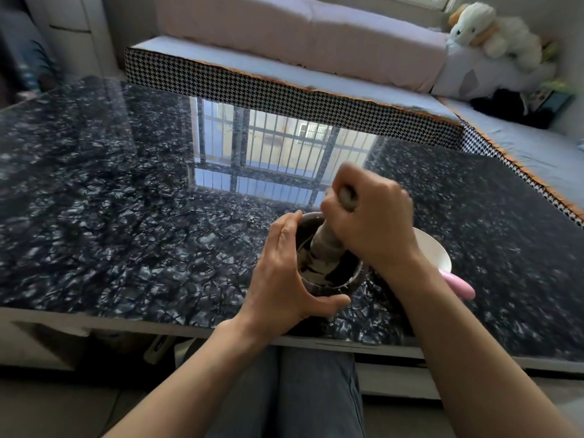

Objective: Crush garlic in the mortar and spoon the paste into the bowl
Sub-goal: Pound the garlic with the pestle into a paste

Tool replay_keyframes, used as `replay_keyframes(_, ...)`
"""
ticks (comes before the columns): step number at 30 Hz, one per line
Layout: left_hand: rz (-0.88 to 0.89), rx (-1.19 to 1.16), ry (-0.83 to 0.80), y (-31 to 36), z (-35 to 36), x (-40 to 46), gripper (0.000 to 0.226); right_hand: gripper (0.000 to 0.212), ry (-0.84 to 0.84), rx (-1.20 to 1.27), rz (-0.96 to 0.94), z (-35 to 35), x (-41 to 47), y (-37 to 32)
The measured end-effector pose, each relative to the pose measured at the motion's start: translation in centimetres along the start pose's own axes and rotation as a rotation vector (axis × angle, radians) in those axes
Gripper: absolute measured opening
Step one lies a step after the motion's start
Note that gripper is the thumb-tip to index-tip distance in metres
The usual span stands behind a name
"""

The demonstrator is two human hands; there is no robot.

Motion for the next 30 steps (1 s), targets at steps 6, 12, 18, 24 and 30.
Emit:
replay_keyframes(6,-0.011,-0.045,0.015,-0.3,-0.2,-0.1,0.118,0.012,-0.125,-0.006,-0.029,2.5,-2.2,-1.5)
replay_keyframes(12,-0.004,0.004,-0.003,0.2,0.0,0.0,0.120,0.013,0.054,0.076,0.093,-0.8,-0.2,0.6)
replay_keyframes(18,0.006,-0.031,0.016,0.0,-0.2,-0.3,0.116,0.012,-0.103,-0.012,0.000,2.1,-2.1,-1.0)
replay_keyframes(24,0.027,-0.005,0.008,0.0,-0.1,-0.2,0.118,0.012,0.062,0.069,0.044,-0.8,-0.1,-0.8)
replay_keyframes(30,0.039,-0.033,0.006,0.2,-0.4,-0.7,0.113,0.014,-0.129,-0.004,-0.032,2.3,-2.4,-1.7)
Point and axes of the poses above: each hand's wrist, its own x-axis towards the middle knuckle, its own z-axis out of the palm, y = z × x, the point moved 6 cm from there along x, towards the middle knuckle, and after that the axes turned 4 degrees about -x, right-handed, at the moved point
